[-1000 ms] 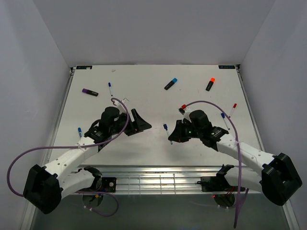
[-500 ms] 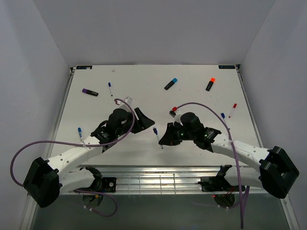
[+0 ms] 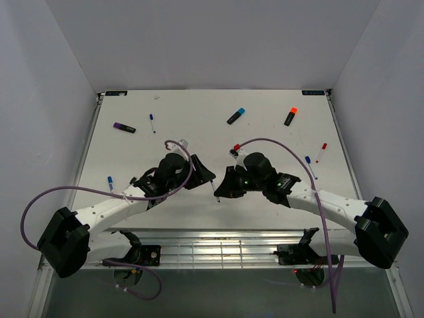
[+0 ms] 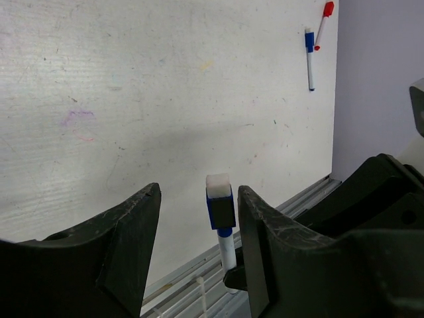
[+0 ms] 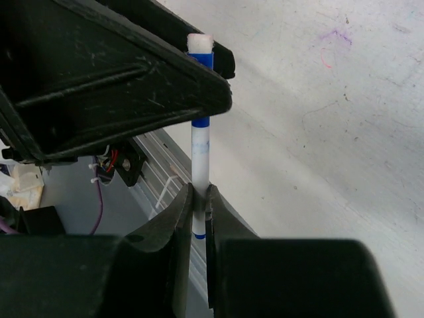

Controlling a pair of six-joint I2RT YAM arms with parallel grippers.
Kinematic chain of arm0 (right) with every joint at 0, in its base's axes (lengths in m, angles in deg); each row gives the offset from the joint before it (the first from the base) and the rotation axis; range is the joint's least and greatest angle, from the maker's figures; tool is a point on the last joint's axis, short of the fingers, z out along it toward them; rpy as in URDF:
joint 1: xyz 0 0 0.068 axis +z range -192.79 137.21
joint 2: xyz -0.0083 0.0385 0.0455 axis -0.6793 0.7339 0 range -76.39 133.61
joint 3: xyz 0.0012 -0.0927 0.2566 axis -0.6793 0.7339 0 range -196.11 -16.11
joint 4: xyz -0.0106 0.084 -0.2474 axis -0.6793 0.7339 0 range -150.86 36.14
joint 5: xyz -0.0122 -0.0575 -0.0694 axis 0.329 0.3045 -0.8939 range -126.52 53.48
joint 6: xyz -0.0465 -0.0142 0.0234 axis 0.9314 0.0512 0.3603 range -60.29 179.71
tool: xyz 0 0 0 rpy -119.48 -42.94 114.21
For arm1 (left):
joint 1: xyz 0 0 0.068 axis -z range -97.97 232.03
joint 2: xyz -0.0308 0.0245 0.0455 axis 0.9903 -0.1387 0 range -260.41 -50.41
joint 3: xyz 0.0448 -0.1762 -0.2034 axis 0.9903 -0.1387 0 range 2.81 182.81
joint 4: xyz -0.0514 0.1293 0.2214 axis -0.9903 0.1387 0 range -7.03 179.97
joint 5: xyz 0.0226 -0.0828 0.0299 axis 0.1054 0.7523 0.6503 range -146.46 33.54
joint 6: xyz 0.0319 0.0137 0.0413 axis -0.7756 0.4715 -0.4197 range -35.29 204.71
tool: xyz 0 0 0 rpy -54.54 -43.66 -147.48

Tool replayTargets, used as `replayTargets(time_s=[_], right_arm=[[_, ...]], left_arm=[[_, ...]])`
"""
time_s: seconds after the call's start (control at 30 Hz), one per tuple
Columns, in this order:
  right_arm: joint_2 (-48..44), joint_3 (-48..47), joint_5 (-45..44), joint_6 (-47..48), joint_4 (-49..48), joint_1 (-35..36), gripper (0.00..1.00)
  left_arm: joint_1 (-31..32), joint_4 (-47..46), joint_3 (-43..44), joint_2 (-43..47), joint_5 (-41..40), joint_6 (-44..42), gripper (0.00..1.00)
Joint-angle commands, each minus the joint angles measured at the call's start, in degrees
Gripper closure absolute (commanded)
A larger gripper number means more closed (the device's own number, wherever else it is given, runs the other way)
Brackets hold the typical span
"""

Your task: Open the pen caps

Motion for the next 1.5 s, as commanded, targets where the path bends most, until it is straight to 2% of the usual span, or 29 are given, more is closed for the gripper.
replayTargets(time_s=[0.0,0.17,0.33,0.6,0.63,0.67,0.77,0.8,0.83,0.87,0.9,0.97,1.03,1.07,1.1,1.13,1.2,1.23,1.27,1.3,1.37,1.47], right_arm=[[1.2,-3.0,-1.3,0.6,-1.7,0.8,0.92],[2.4,-3.5,-2.3,0.9,-1.2,1.1,0.92],[3.2,-3.6,-3.7,1.5,-0.6,2.0,0.92],[4.4,-3.2,-6.2,2.0,0.5,4.3,0.92],[5.1,-3.3,-6.9,2.2,1.9,4.8,0.92],[5.4,-3.4,-7.7,2.5,2.9,5.8,0.92],[7.2,-5.2,-15.9,4.0,8.2,9.2,0.92],[7.7,-5.8,-23.5,4.9,11.6,10.4,0.92],[9.4,-7.6,-27.4,5.1,13.7,11.6,0.92],[10.3,-8.9,-36.3,5.6,16.0,14.7,0.92],[11.7,-10.4,-41.1,5.9,22.1,16.4,0.92],[16.8,-15.4,-54.2,4.7,29.2,21.7,0.92],[21.7,-18.3,-58.6,1.8,37.6,24.0,0.92],[22.7,-18.5,-59.5,1.1,38.6,24.5,0.92],[22.8,-18.0,-58.4,1.3,38.3,24.7,0.92],[21.4,-17.0,-56.2,3.2,33.1,24.8,0.92],[17.8,-12.1,-47.0,5.9,25.0,24.5,0.92],[14.1,-10.4,-43.1,7.1,17.9,22.8,0.92],[12.2,-7.1,-36.3,7.6,14.6,21.9,0.92],[8.9,-5.7,-34.4,7.8,11.8,20.9,0.92],[7.1,-4.7,-30.8,7.9,10.5,16.8,0.92],[6.1,-4.7,-26.5,10.8,10.6,8.8,0.92]], left_arm=[[0.8,0.7,1.7,-0.5,-0.6,0.5,0.40],[0.8,0.8,1.6,-0.6,-0.9,0.7,0.45],[0.9,1.6,1.8,-0.3,-1.8,0.3,0.65],[0.9,3.1,3.5,-1.2,-5.4,0.1,0.84],[0.8,3.6,4.1,-1.8,-6.3,-0.3,0.88],[0.9,5.0,5.5,-2.3,-6.8,-0.4,0.98],[0.8,10.0,9.7,-4.9,-9.4,0.2,1.00],[0.6,11.1,10.7,-5.6,-9.8,0.7,1.00],[0.2,11.8,11.4,-7.0,-9.9,1.5,1.00],[-1.0,12.8,12.1,-7.6,-9.3,1.9,1.00],[-2.1,12.9,13.4,-8.2,-8.3,2.0,1.00],[-7.2,11.6,14.2,-10.1,-2.9,1.2,1.00],[-11.5,10.6,15.6,-11.8,3.1,0.1,1.00],[-15.3,10.6,16.5,-13.4,6.9,-1.8,1.00],[-16.4,10.1,18.2,-14.0,8.2,-2.8,1.00],[-17.0,9.2,18.5,-14.1,8.8,-4.1,1.00],[-17.3,3.6,18.5,-13.3,10.3,-7.2,1.00],[-17.3,-0.3,17.2,-12.7,10.9,-7.9,1.00],[-17.3,-3.3,16.2,-12.0,11.2,-8.6,1.00],[-17.3,-5.3,14.5,-10.8,12.5,-9.4,1.00],[-17.3,-6.6,14.6,-11.6,13.8,-9.7,1.00],[-16.6,-3.3,17.5,-16.8,15.6,-9.9,1.00]])
